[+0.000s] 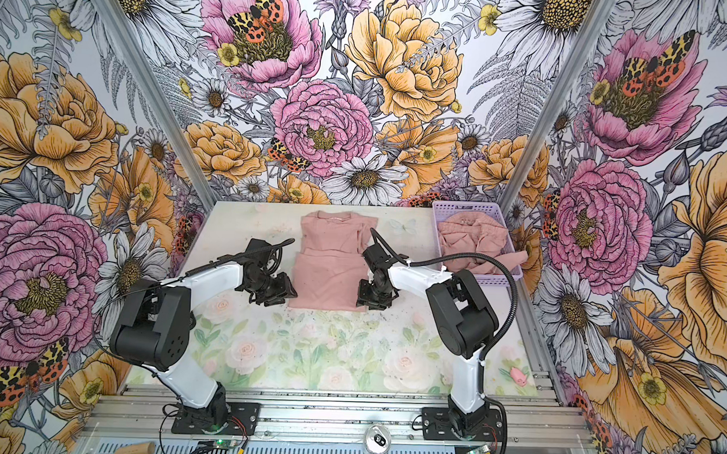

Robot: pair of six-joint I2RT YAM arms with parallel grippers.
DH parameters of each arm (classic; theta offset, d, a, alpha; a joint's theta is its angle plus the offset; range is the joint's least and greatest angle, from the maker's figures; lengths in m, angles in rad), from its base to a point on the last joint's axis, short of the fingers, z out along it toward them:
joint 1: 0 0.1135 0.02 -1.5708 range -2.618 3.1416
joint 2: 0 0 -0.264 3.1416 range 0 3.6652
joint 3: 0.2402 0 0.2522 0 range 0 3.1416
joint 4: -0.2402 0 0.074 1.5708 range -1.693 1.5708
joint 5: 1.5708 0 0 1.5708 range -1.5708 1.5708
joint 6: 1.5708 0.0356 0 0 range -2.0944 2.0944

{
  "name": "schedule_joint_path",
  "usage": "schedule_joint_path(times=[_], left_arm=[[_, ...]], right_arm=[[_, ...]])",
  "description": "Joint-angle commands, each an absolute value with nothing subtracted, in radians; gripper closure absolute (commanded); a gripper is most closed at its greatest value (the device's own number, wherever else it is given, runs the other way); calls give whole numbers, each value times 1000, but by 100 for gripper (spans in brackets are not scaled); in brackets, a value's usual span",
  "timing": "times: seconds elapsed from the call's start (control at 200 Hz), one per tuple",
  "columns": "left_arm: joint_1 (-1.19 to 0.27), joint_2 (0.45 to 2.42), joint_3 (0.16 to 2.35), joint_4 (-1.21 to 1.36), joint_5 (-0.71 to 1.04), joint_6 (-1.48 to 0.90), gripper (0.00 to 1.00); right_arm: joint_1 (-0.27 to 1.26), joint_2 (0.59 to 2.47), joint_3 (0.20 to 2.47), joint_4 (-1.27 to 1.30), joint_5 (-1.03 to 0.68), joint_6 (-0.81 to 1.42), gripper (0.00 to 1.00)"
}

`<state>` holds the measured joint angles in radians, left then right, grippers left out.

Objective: Fold and stack the mixed laundry pile
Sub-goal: 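Move both grippers to the folded edge nearest the robot and grasp it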

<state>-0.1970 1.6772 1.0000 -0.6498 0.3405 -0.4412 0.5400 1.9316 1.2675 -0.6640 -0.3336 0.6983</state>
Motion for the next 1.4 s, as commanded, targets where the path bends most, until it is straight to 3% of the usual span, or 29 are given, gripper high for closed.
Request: schedule_joint_path(times=[0.0, 0.185, 0.53, 0.871, 1.396], left_arm=[[-201, 1688, 983, -621, 328, -407, 53], [-203, 1694, 958, -623, 322, -398, 54], [-230, 1721, 954, -623, 305, -380, 56], [-231, 1746, 947, -621, 293, -362, 75], [-239, 1755, 948, -621, 297, -361, 79]], right_arm=[[540, 1940, 1248, -672, -280, 698, 54], [542, 1937, 1256, -711, -249, 699, 54], [554, 1944, 1259, -711, -239, 704, 65], [558, 1952, 1262, -709, -230, 705, 75], [576, 1954, 1274, -664, -302, 717, 74]])
